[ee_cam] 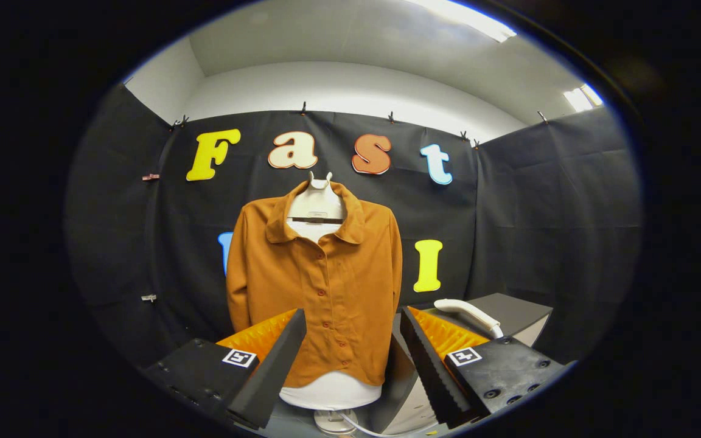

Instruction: Iron the clothes twice with a garment steamer, once on the left side and once on the right side.

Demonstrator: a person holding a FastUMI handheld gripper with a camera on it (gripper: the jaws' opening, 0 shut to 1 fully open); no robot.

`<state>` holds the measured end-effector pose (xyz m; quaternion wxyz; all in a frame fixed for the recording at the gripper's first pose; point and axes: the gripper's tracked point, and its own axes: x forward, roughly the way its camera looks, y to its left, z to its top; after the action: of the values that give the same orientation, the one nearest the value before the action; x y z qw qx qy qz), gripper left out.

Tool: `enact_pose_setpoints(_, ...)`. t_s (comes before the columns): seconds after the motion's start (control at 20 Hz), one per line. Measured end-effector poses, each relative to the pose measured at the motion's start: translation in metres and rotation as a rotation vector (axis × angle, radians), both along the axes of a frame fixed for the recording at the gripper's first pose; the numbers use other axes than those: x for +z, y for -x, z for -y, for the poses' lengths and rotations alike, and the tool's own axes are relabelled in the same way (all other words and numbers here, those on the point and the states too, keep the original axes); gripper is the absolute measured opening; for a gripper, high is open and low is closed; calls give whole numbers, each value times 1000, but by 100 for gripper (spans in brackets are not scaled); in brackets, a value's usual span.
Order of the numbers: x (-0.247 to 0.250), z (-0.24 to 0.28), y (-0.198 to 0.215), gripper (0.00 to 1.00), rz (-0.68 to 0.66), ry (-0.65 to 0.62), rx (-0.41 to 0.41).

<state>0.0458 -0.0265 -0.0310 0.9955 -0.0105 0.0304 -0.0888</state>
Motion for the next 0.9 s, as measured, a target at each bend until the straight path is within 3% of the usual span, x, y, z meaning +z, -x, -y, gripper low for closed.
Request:
enact_pose_setpoints(0.45, 4, 116, -91, 98, 11, 11, 32)
enact_pose_setpoints(0.9, -25, 236, -157, 98, -66, -8, -13)
